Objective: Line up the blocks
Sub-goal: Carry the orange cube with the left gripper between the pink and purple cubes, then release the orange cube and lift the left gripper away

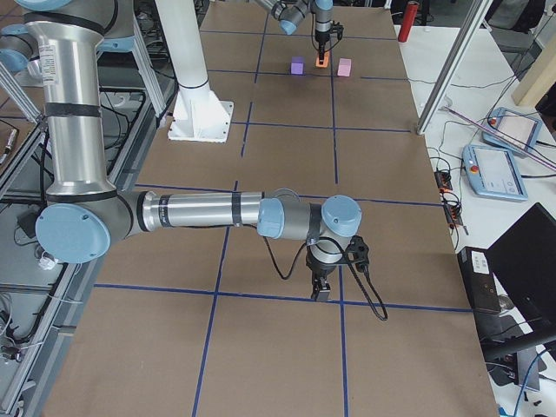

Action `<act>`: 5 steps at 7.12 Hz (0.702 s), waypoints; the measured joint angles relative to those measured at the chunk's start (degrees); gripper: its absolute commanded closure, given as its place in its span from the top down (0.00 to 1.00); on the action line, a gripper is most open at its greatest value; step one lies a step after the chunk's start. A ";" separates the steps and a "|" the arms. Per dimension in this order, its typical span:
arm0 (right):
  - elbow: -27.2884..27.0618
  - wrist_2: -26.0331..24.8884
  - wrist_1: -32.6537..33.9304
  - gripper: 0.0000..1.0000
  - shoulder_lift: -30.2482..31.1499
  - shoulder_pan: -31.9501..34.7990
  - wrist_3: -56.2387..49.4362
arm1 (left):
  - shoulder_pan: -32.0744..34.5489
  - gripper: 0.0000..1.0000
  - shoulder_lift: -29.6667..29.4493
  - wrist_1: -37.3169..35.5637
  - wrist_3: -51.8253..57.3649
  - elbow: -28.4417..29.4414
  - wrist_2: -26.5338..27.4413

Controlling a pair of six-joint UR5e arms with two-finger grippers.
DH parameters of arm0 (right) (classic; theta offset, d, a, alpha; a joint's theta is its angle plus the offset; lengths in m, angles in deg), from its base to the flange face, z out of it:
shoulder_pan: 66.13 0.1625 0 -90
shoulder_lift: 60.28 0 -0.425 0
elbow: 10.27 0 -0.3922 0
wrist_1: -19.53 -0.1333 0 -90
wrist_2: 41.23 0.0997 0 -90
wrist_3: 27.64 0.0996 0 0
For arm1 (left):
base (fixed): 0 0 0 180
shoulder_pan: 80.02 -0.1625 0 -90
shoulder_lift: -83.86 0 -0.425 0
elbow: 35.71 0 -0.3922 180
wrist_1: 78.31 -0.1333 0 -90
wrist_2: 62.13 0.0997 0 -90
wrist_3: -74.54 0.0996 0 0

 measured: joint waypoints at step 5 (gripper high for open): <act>0.00 0.00 0.00 1.00 0.00 0.00 -0.01 | -0.73 1.00 -0.61 2.78 -0.11 1.44 -2.56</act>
